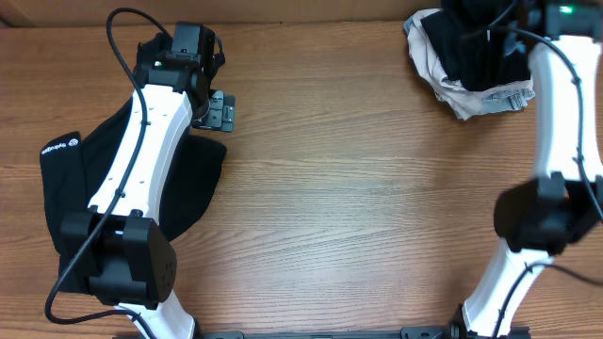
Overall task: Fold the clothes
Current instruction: 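Carry the folded shirt with the right gripper onto the top-right clothes stack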
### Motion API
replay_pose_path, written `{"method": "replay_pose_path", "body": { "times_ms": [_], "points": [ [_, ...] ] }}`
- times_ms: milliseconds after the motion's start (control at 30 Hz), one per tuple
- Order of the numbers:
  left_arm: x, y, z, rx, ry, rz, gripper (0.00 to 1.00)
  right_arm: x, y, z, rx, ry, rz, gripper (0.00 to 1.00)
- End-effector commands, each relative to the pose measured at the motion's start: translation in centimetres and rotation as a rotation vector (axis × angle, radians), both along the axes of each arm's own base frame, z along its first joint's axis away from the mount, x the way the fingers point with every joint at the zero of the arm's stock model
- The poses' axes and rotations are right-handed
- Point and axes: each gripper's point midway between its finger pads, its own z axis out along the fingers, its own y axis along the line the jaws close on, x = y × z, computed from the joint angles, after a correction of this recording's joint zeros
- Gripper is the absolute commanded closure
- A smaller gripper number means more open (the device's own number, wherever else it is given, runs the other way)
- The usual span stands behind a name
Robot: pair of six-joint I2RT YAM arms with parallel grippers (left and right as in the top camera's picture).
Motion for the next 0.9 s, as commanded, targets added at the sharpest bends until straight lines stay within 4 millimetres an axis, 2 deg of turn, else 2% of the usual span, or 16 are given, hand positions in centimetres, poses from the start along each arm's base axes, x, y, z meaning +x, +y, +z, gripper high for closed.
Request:
{"method": "replay_pose_path", "body": {
  "times_ms": [0,67,100,167,233,333,433,467,533,600,667,767,867],
  "points": [
    [0.7,0.2,0.1,0.007,-0.01,-0.012,0.0,2.2,1.6,-5.4,0.005,0.084,0.073,0.96],
    [0.7,0.2,0.1,0.007,-0.011,-0.012,0.0,2.7,3.5,-8.3,0.042,0.134,0.126,0.95],
    [0.7,0.2,0.1,0.007,-0.013,-0.012,0.0,2.8,4.9,-9.8,0.067,0.165,0.16,0.79],
    [0.8,0.2,0.2,0.006,-0.016,-0.012,0.0,2.8,7.8,-11.4,0.113,0.199,0.221,0.33],
    [0.9,0.1,0.2,0.006,-0.019,-0.012,0.0,2.6,10.3,-11.5,0.147,0.207,0.258,0.11],
    [0.9,0.1,0.2,0.005,-0.021,-0.012,0.0,2.5,12.2,-8.8,0.169,0.16,0.253,0.06],
    [0.9,0.1,0.2,0.005,-0.021,-0.012,0.0,2.0,12.8,-3.9,0.187,0.083,0.249,0.04],
    [0.9,0.1,0.2,0.006,-0.021,-0.012,0.0,1.7,12.9,-1.6,0.193,0.05,0.252,0.04],
    [0.9,0.1,0.2,0.006,-0.02,-0.012,0.0,0.8,12.5,2.4,0.203,-0.017,0.24,0.04],
    [0.9,0.1,0.2,0.005,-0.019,-0.012,0.0,0.0,11.9,5.5,0.199,-0.069,0.234,0.01],
    [0.9,0.1,0.2,0.005,-0.022,-0.012,0.0,-0.7,10.0,8.6,0.191,-0.135,0.208,0.0],
    [0.9,0.1,0.2,0.005,-0.021,-0.012,0.0,0.0,7.2,7.9,0.188,-0.142,0.161,0.0],
    [0.9,0.1,0.2,0.004,-0.022,-0.012,0.0,2.3,4.4,5.3,0.197,-0.15,0.108,0.0]
  ]
}}
